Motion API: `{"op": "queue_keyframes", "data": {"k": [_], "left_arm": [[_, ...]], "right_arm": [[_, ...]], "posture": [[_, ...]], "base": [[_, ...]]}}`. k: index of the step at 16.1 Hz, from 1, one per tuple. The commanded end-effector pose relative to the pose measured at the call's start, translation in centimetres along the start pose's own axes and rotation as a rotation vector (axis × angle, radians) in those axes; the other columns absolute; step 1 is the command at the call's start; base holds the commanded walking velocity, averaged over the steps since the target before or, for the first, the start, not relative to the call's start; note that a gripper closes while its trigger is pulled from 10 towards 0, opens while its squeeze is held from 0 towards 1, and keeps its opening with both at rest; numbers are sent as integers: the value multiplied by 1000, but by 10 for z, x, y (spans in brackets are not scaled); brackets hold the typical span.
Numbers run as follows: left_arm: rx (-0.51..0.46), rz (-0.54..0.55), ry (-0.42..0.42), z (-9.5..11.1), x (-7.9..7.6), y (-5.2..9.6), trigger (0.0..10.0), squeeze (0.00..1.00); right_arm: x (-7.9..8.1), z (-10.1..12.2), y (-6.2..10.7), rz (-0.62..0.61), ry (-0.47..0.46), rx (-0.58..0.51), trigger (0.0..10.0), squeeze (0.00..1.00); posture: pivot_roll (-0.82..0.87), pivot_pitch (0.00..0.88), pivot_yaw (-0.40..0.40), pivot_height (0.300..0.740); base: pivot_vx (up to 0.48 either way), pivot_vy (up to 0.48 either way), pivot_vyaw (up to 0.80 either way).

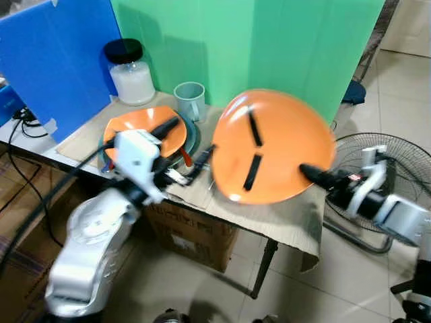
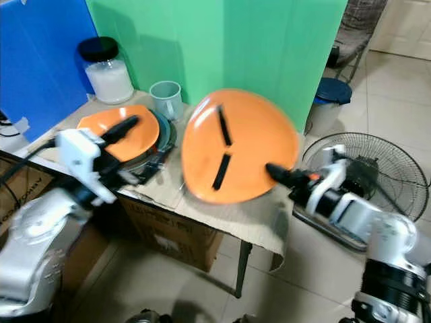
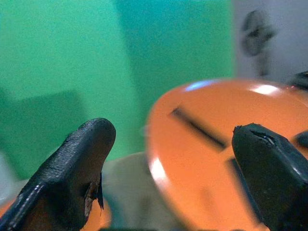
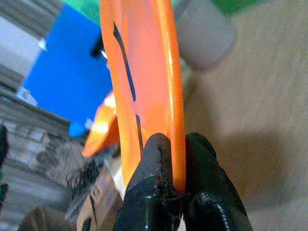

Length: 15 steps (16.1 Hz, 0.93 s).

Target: Setting the table

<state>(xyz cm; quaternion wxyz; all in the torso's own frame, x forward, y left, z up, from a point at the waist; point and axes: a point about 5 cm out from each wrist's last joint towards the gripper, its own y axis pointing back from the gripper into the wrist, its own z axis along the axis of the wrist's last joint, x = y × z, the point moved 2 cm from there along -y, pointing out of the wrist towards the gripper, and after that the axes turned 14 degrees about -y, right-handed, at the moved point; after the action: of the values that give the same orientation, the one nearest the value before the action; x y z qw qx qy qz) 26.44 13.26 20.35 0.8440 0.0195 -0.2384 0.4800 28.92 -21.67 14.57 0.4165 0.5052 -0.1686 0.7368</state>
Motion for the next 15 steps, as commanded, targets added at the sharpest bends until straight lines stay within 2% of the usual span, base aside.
{"op": "queue_keyframes", "data": {"k": [1,2,4,5,9,10,12,15], "left_arm": [[28,67,-48,3,12,5,10000,0],[82,151,-98,1,23,10,10000,0],[129,242,-154,5,29,20,10000,0],[133,312,-142,7,27,22,10000,0],[172,299,-151,4,14,20,10000,0],[201,305,-183,1,15,20,10000,0],[195,310,-175,3,17,19,10000,0],[207,303,-168,0,14,20,10000,0]], "right_arm": [[22,10,2,83,62,-64,1412,0],[32,14,3,99,108,-120,10000,0],[57,23,7,160,192,-263,10000,0],[61,20,5,123,227,-301,10000,0],[66,26,9,79,210,-476,10000,0],[69,27,10,55,258,-509,10000,0],[69,27,14,24,297,-523,10000,0],[56,19,14,0,211,-494,10000,0]], "posture": [[-93,0,83,740],[-95,0,84,740],[-94,0,96,740],[-93,0,103,740],[-87,0,116,740],[-89,0,118,740],[-89,0,123,740],[-91,0,126,740]], "base": [[0,0,0],[0,0,0],[0,0,0],[0,0,0],[0,0,-800],[0,0,-781],[0,0,-772],[0,0,-775]]}}
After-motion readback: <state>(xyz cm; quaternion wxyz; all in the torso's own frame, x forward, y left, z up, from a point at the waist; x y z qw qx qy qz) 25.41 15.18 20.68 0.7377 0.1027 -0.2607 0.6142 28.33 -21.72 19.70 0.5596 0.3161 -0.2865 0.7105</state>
